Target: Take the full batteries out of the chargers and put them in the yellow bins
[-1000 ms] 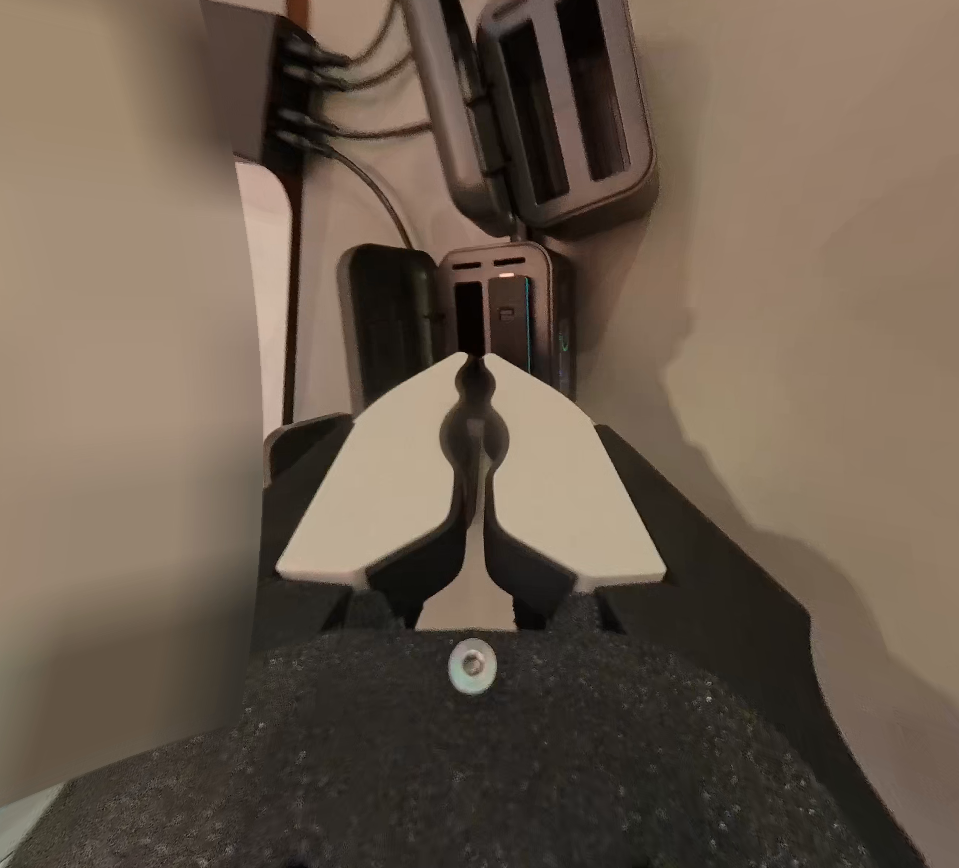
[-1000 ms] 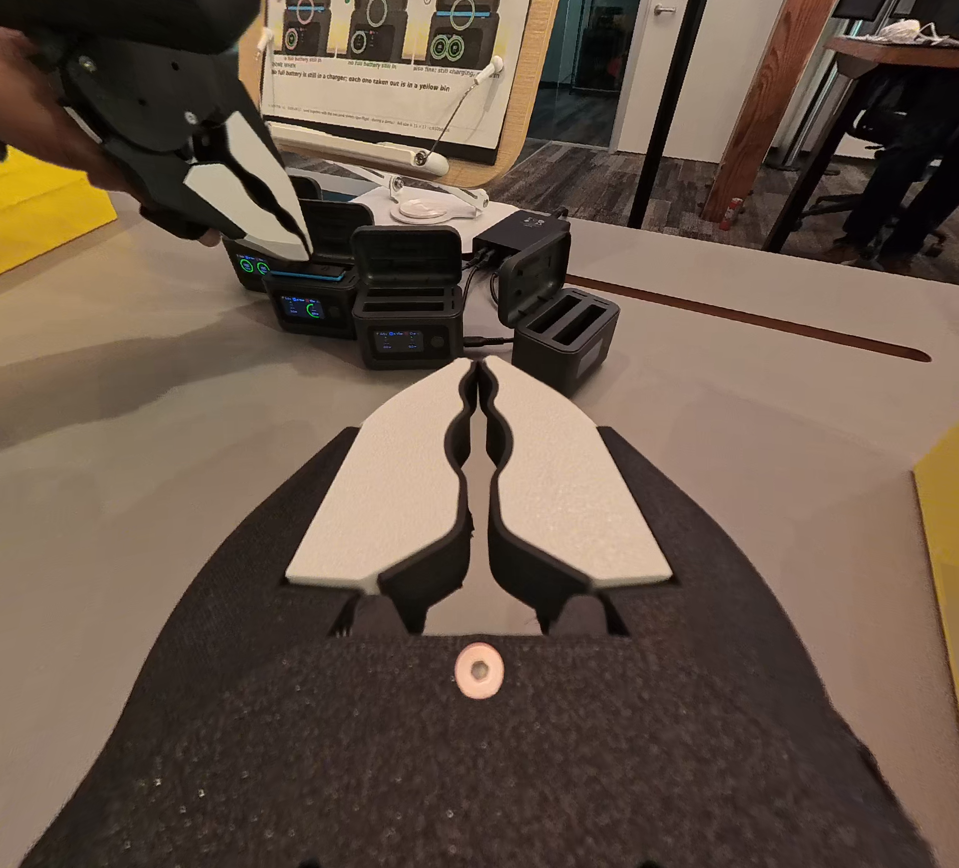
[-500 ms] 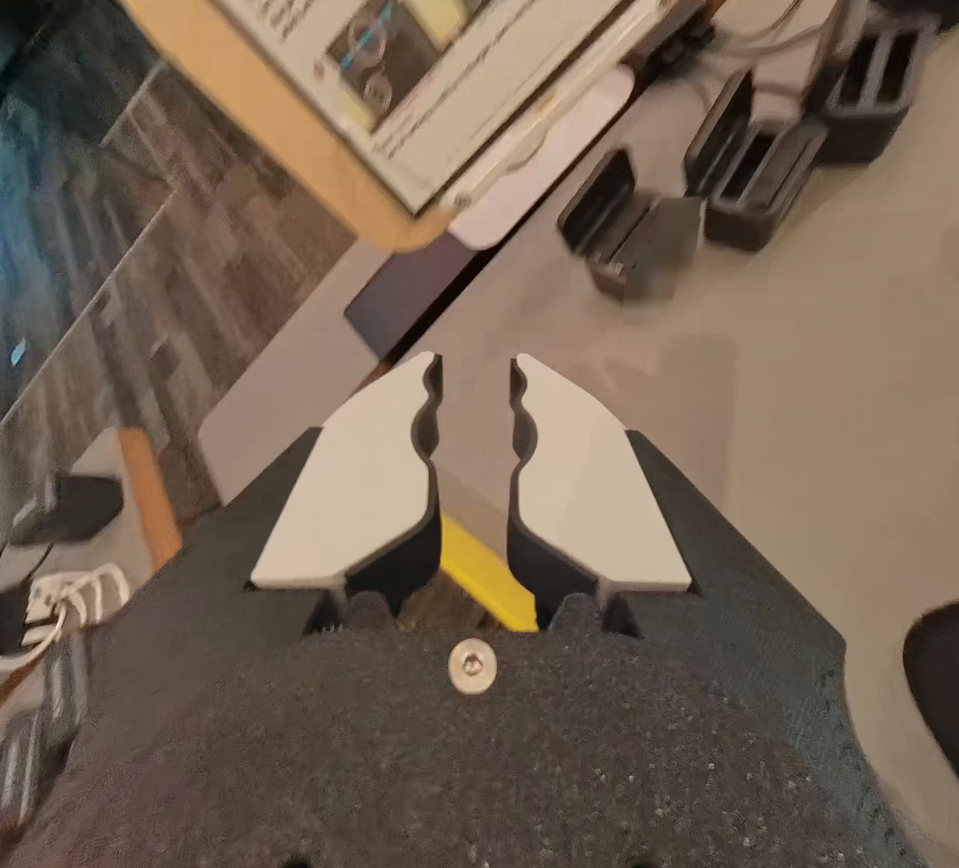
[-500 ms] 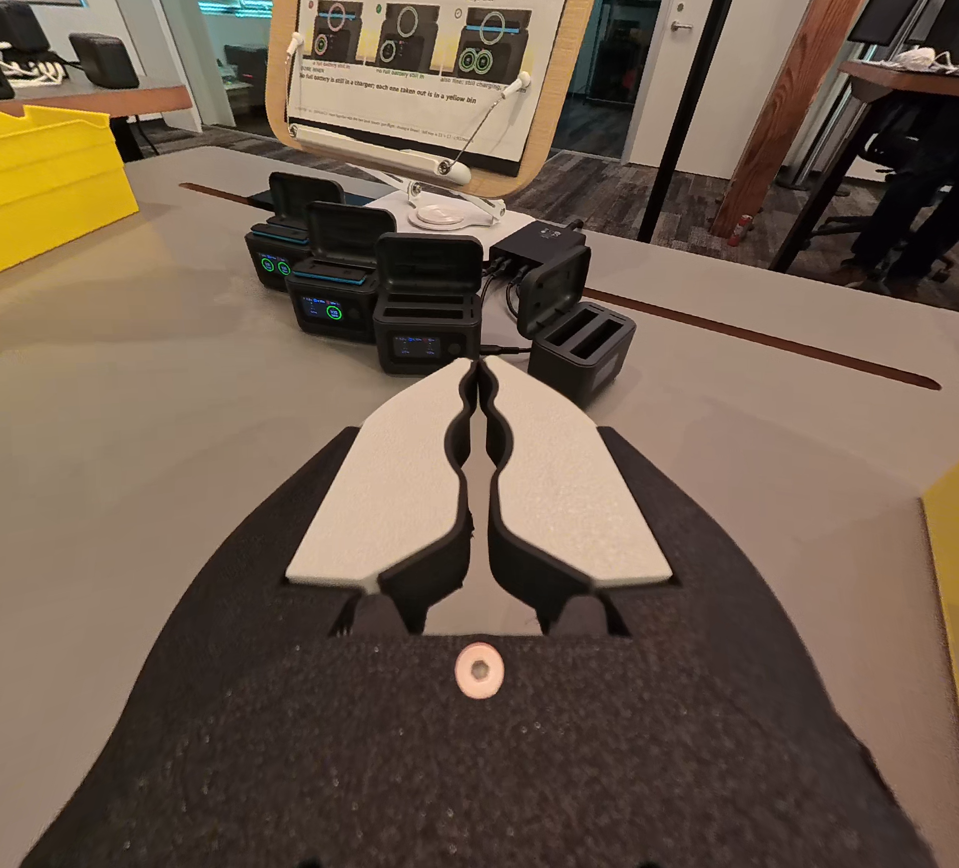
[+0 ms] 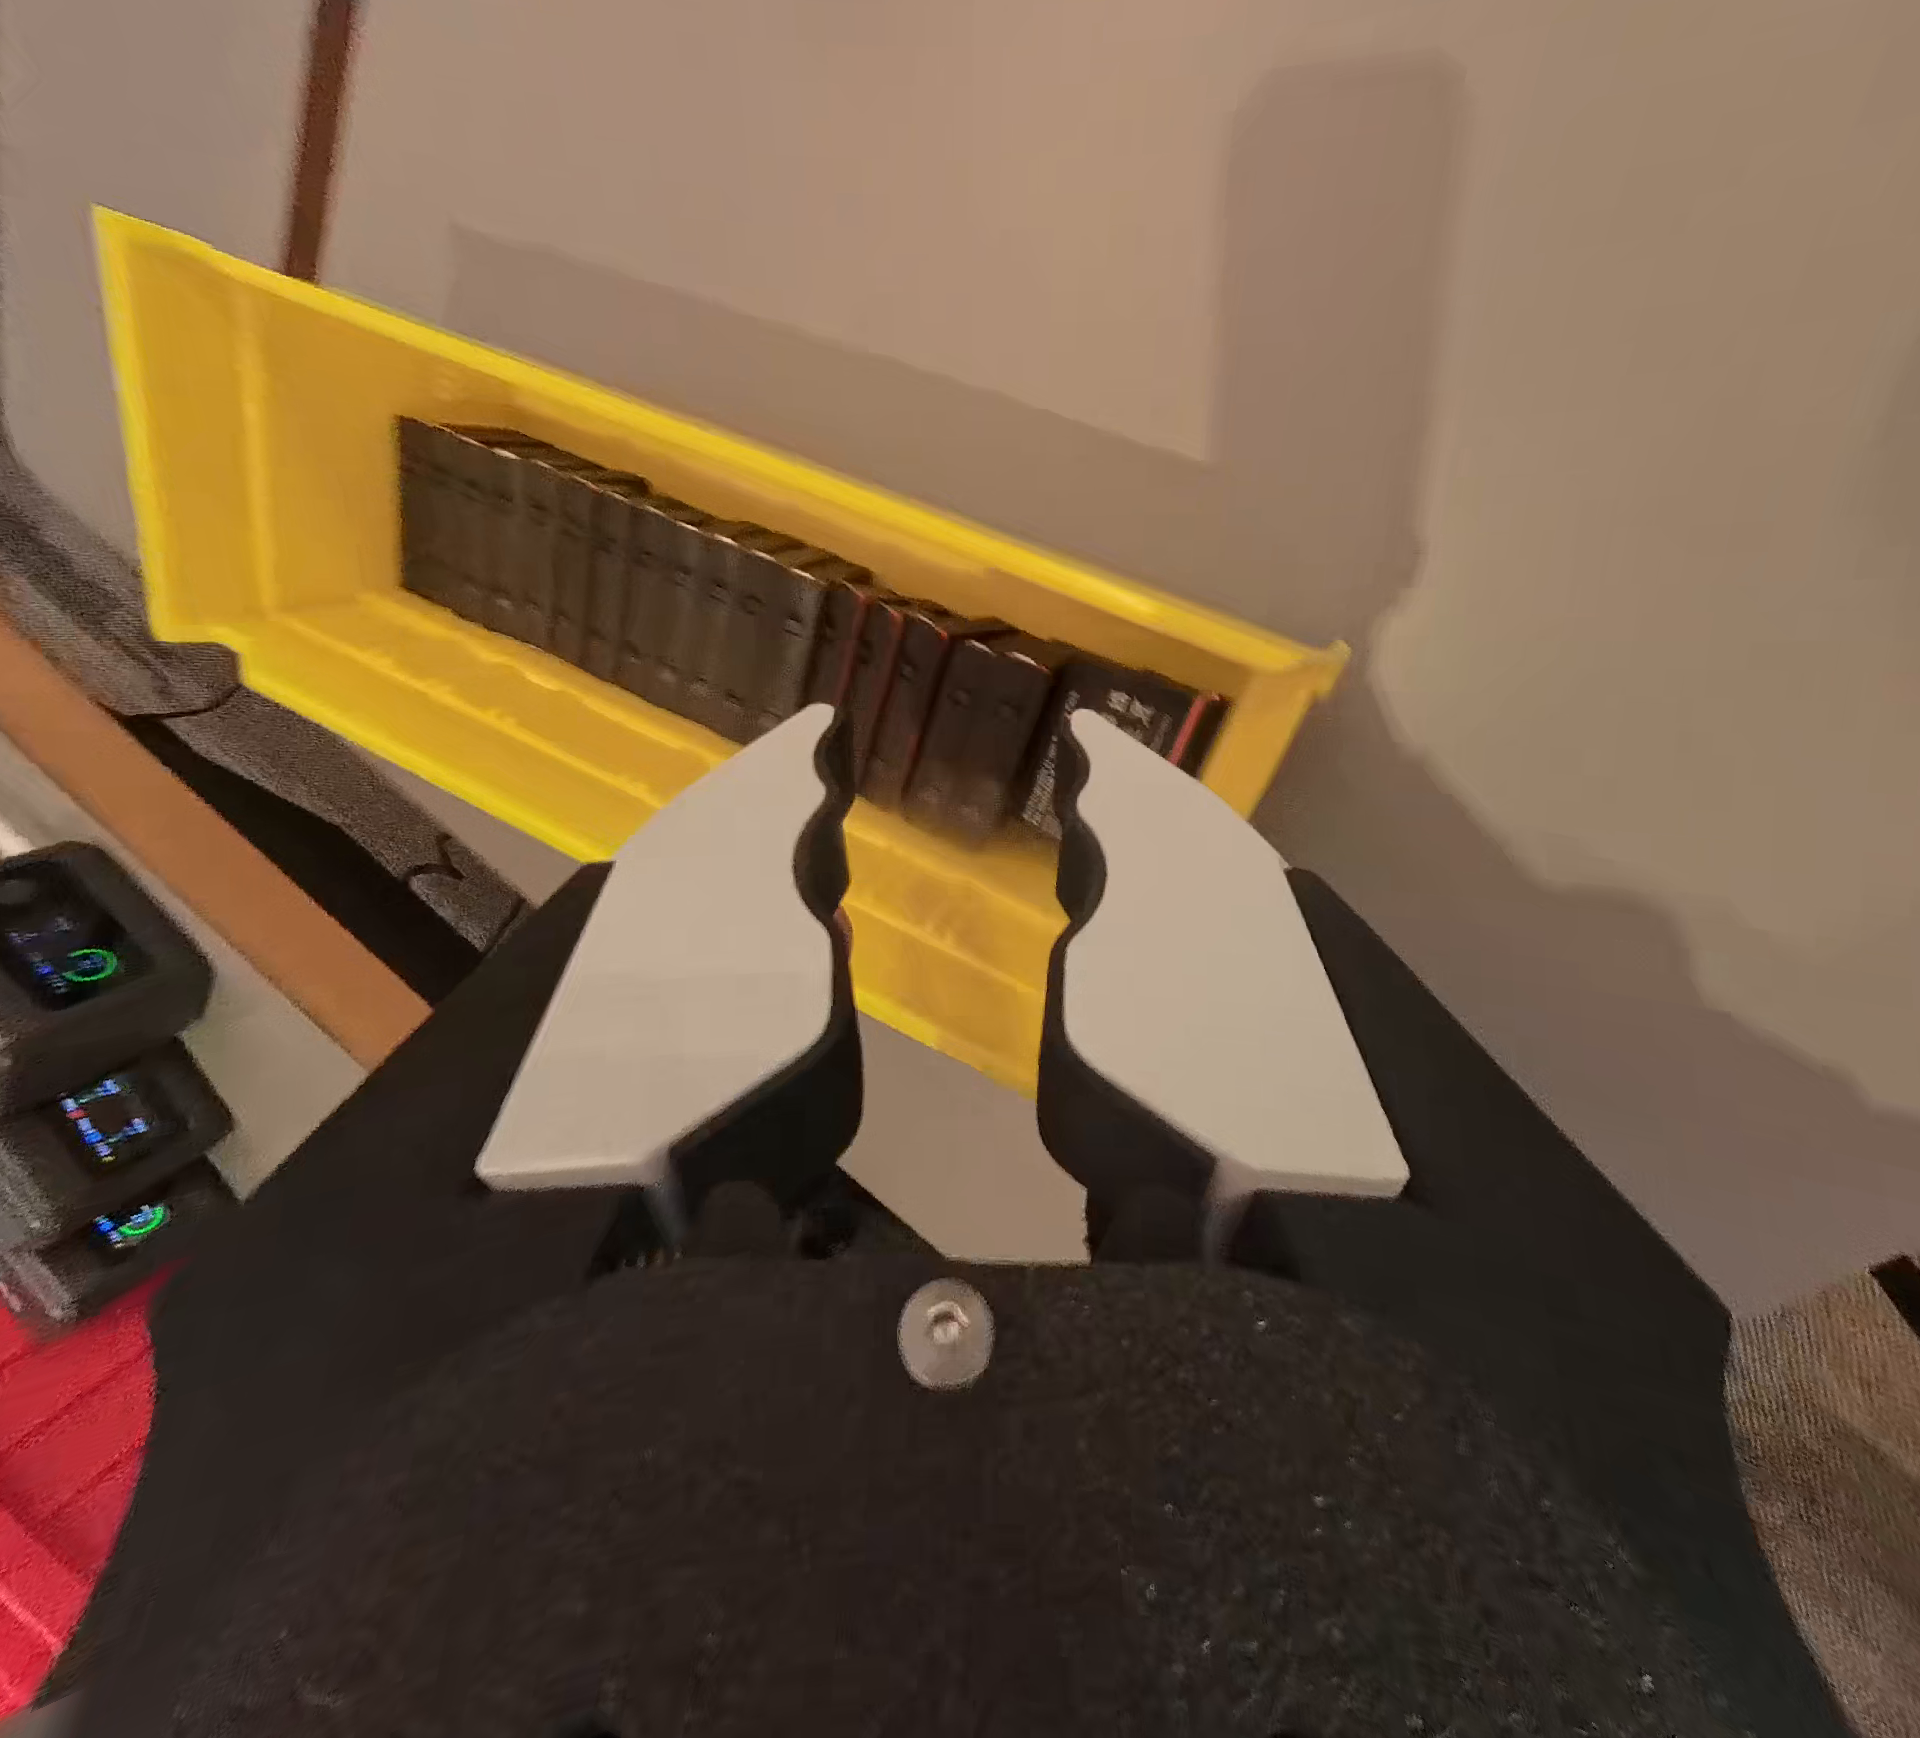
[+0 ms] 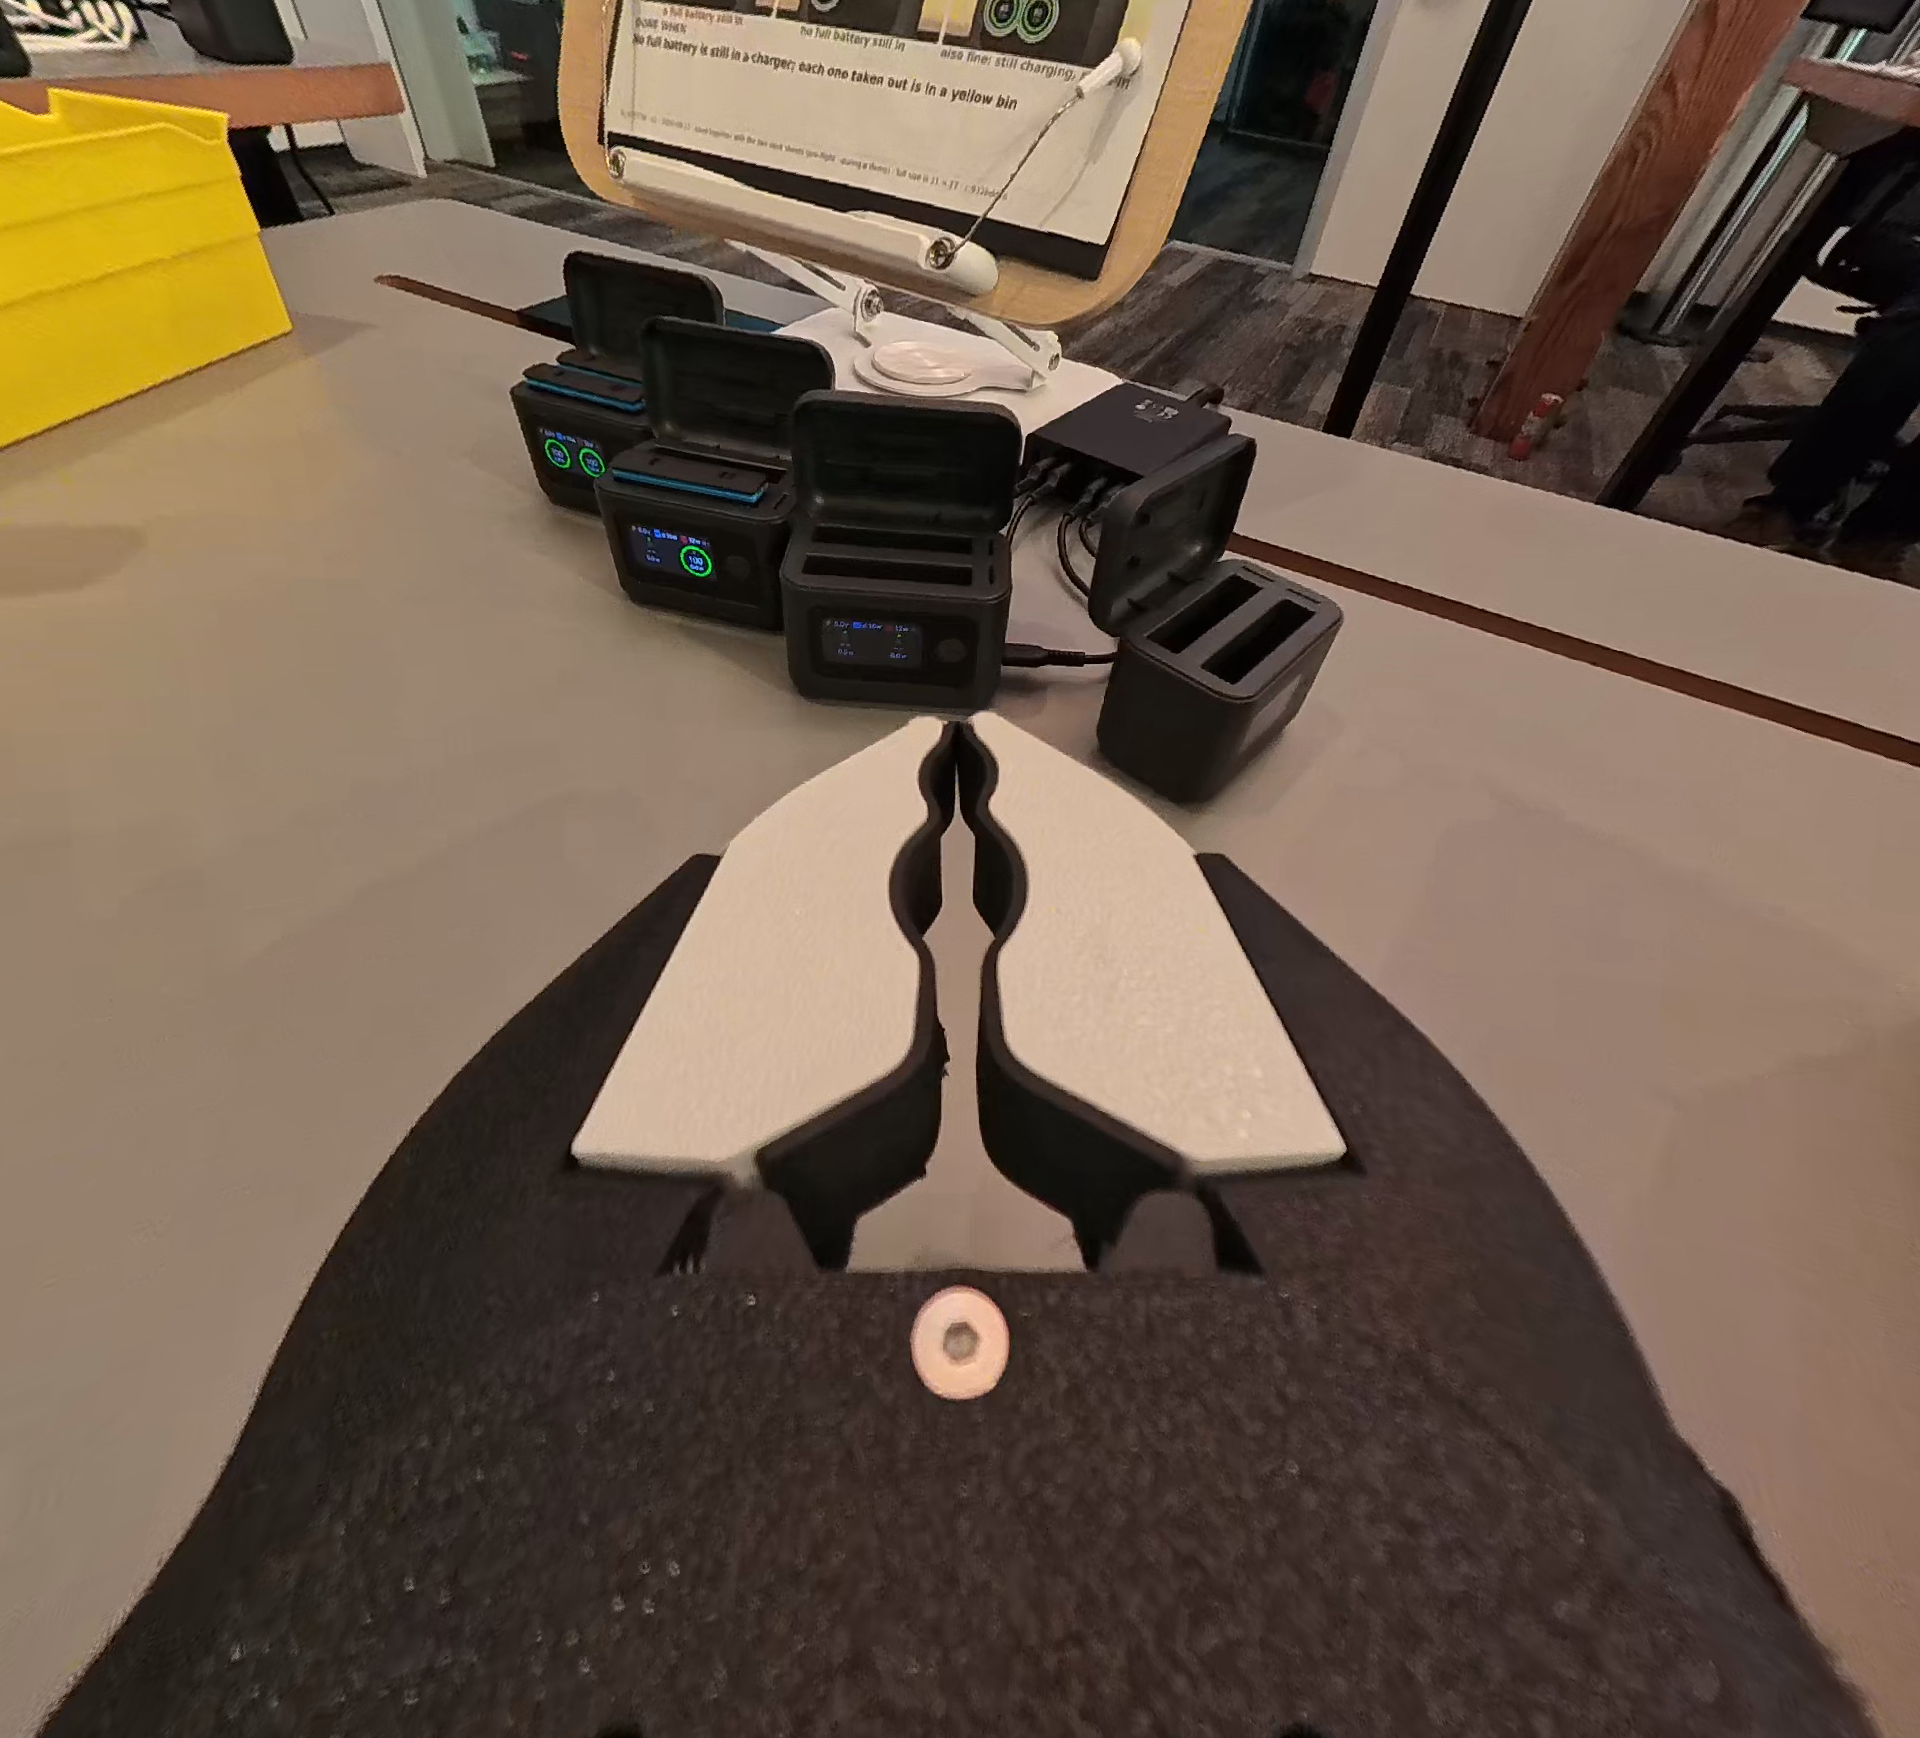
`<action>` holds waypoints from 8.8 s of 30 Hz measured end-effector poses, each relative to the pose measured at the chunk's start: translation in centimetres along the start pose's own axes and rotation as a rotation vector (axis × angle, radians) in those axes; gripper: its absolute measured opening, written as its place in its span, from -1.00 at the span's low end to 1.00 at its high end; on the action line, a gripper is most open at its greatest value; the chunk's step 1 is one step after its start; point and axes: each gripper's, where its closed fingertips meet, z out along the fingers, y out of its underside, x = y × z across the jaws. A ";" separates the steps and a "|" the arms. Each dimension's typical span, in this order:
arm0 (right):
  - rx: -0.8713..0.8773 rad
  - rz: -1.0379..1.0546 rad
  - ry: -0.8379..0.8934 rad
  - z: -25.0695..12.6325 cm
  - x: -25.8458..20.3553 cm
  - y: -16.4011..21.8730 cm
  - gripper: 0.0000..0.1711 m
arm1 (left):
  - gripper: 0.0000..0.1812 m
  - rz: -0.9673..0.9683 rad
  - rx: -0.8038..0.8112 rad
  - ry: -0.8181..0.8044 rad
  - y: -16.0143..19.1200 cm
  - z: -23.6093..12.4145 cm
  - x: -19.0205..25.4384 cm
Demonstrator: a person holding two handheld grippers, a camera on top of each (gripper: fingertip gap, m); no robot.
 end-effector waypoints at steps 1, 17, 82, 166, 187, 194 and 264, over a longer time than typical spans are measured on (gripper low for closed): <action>-0.003 -0.003 -0.003 0.1 -0.1 0.1 -1.00 | -0.63 0.007 -0.019 0.015 0.5 0.3 0.5; -0.065 -0.024 -0.026 1.0 -0.5 2.0 -1.00 | -0.59 0.266 -0.194 0.267 3.2 3.2 5.2; -0.141 -0.051 -0.096 1.6 -2.0 3.6 -1.00 | -0.55 0.818 -0.034 0.242 -6.9 1.4 6.5; -0.207 -0.128 -0.157 2.2 -3.2 5.2 -1.00 | -0.34 0.531 -0.166 0.607 -5.2 6.1 7.8; -0.226 -0.165 -0.172 2.3 -3.6 5.5 -1.00 | -0.73 0.449 0.044 0.652 -6.6 5.6 7.3; -0.226 -0.180 -0.173 2.3 -3.8 5.5 -1.00 | -0.82 0.440 0.049 0.619 -6.4 4.3 7.5; -0.260 -0.251 -0.230 2.3 -5.2 6.2 -1.00 | -0.44 0.549 -0.046 0.638 -5.4 5.4 8.9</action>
